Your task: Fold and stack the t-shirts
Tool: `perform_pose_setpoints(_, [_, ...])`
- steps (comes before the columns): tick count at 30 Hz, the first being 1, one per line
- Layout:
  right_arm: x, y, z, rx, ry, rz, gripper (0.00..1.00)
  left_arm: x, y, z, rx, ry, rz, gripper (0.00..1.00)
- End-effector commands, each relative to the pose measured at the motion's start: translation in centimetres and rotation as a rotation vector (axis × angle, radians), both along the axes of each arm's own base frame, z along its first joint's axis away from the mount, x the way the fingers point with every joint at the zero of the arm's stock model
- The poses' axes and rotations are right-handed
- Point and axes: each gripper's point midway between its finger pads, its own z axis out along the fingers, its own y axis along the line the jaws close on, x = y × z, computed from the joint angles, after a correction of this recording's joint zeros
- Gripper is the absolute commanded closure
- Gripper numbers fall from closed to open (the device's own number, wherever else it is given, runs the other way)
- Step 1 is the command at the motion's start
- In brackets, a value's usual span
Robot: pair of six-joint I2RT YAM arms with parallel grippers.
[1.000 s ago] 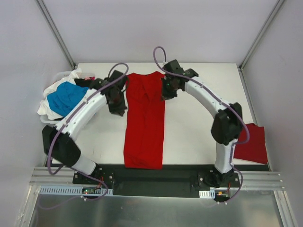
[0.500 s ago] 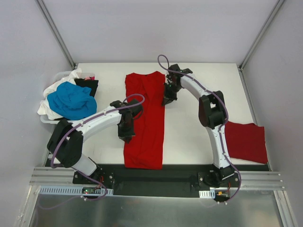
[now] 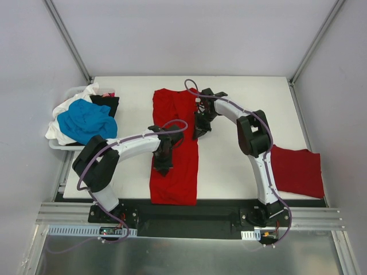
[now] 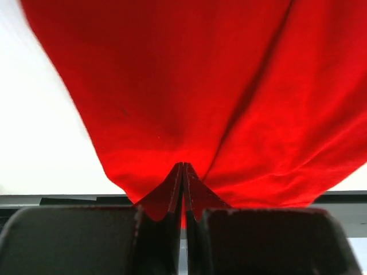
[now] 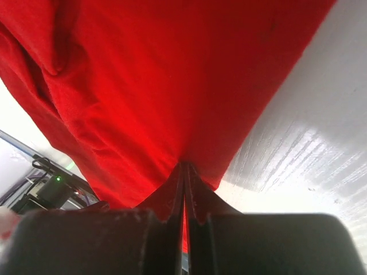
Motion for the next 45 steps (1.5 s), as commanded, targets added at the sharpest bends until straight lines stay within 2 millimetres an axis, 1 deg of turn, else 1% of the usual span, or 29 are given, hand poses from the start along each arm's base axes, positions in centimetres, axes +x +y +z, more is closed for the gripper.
perform_pose_setpoints(1, [0.5,-0.7,0.8,-0.017,-0.061,0.038,1.0,-2.8,0.8,-0.9,0.025,0.061,0.013,1.0])
perform_pose_setpoints(7, [1.9,-1.5,-0.1,-0.046,-0.07,0.011,0.99,-5.3,2.2,-0.8,0.019,0.084,0.053,1.0])
perform_pose_setpoints(10, [2.9,-1.9,-0.2,-0.047,-0.074,-0.018,0.99,-6.0,2.5,-0.8,0.014,0.096,0.071,1.0])
perform_pose_setpoints(14, [3.9,-2.5,-0.5,-0.05,-0.082,-0.045,0.99,-6.3,2.3,-0.9,0.012,0.106,0.063,1.0])
perform_pose_setpoints(18, [4.9,-3.3,-0.6,-0.044,-0.085,-0.071,0.99,-7.4,1.6,-0.8,0.007,0.123,0.045,1.0])
perform_pose_setpoints(21, [5.0,-3.1,-0.3,-0.019,-0.086,-0.067,0.99,-8.2,0.9,-0.8,0.009,0.129,0.009,1.0])
perform_pose_setpoints(22, [4.6,-2.8,-0.1,0.009,-0.074,-0.054,0.99,-8.3,0.9,-0.9,0.012,0.131,0.004,1.0])
perform_pose_setpoints(23, [4.8,-2.5,0.5,0.035,-0.091,-0.049,0.99,-8.5,0.8,-1.0,0.017,0.143,-0.003,1.0])
perform_pose_setpoints(24, [4.5,-2.2,0.9,0.056,-0.088,-0.042,0.99,-8.4,0.6,-1.0,0.016,0.14,-0.009,1.0])
perform_pose_setpoints(25, [4.2,-2.1,0.6,0.065,-0.092,-0.038,0.99,-8.4,0.4,-1.0,0.015,0.139,-0.015,1.0])
perform_pose_setpoints(26, [4.2,-2.1,1.7,0.077,-0.117,-0.038,0.99,-8.4,0.2,-0.8,0.01,0.135,-0.02,1.0])
perform_pose_setpoints(28, [4.0,-2.0,2.5,0.1,-0.133,-0.033,0.99,-8.4,-0.4,-0.6,0.005,0.13,-0.04,1.0])
perform_pose_setpoints(29, [3.8,-2.0,4.0,0.116,-0.154,-0.031,0.99,-8.1,-0.7,-0.2,0.002,0.116,-0.046,1.0])
perform_pose_setpoints(30, [3.5,-1.8,5.2,0.137,-0.162,-0.03,0.99,-8.1,-0.6,0.3,0.021,0.105,-0.056,1.0])
perform_pose_setpoints(31, [2.9,-1.7,6.2,0.149,-0.169,-0.029,0.99,-7.8,-0.5,1.1,0.024,0.08,-0.062,1.0])
perform_pose_setpoints(32, [1.5,-1.8,8.5,0.162,-0.194,-0.022,0.99,-6.4,-0.8,2.4,0.028,0.012,-0.062,1.0])
perform_pose_setpoints(33, [0.5,-2.2,9.0,0.152,-0.202,-0.018,0.94,-6.4,0.1,3.6,0.063,-0.002,-0.058,1.0])
perform_pose_setpoints(34, [-0.5,-2.5,9.5,0.146,-0.205,-0.013,0.86,-5.9,0.4,4.4,0.078,-0.029,-0.05,0.99])
perform_pose_setpoints(35, [-3.2,-3.1,8.6,0.116,-0.17,0.005,0.67,-5.3,0.6,5.1,0.092,-0.064,-0.033,0.96])
perform_pose_setpoints(36, [-4.5,-3.8,10.2,0.102,-0.217,0.013,0.59,-5.5,1.0,5.5,0.094,-0.071,-0.02,0.93])
perform_pose_setpoints(37, [-5.8,-4.3,10.5,0.079,-0.229,0.025,0.45,-5.7,1.4,5.5,0.098,-0.07,-0.005,0.89])
perform_pose_setpoints(38, [-8.8,-5.4,8.6,0.028,-0.186,0.058,0.37,-6.3,2.2,4.8,0.121,-0.059,0.03,0.81])
perform_pose_setpoints(39, [-9.7,-6.4,10.1,0.009,-0.252,0.052,0.32,-6.6,2.7,5.0,0.111,-0.077,0.051,0.73])
perform_pose_setpoints(40, [-10.9,-7.1,9.7,-0.004,-0.25,0.052,0.24,-6.7,3.1,4.8,0.11,-0.087,0.071,0.68])
perform_pose_setpoints(41, [-12.1,-7.7,9.4,-0.006,-0.237,0.037,0.22,-7.3,4.0,4.1,0.127,-0.082,0.111,0.57])
perform_pose_setpoints(42, [-14.4,-8.7,7.8,-0.02,-0.197,0.037,0.21,-7.5,4.4,4.3,0.109,-0.1,0.133,0.52])
perform_pose_setpoints(43, [-15.5,-9.2,8.4,-0.004,-0.224,0.033,0.2,-8.3,5.3,3.4,0.13,-0.082,0.15,0.5])
perform_pose_setpoints(44, [-16.5,-9.6,8.2,-0.003,-0.227,0.03,0.2,-8.4,5.2,3.0,0.112,-0.086,0.183,0.47])
perform_pose_setpoints(45, [-18.5,-10.7,6.2,-0.031,-0.18,0.025,0.2,-8.8,5.3,2.7,0.095,-0.081,0.199,0.47])
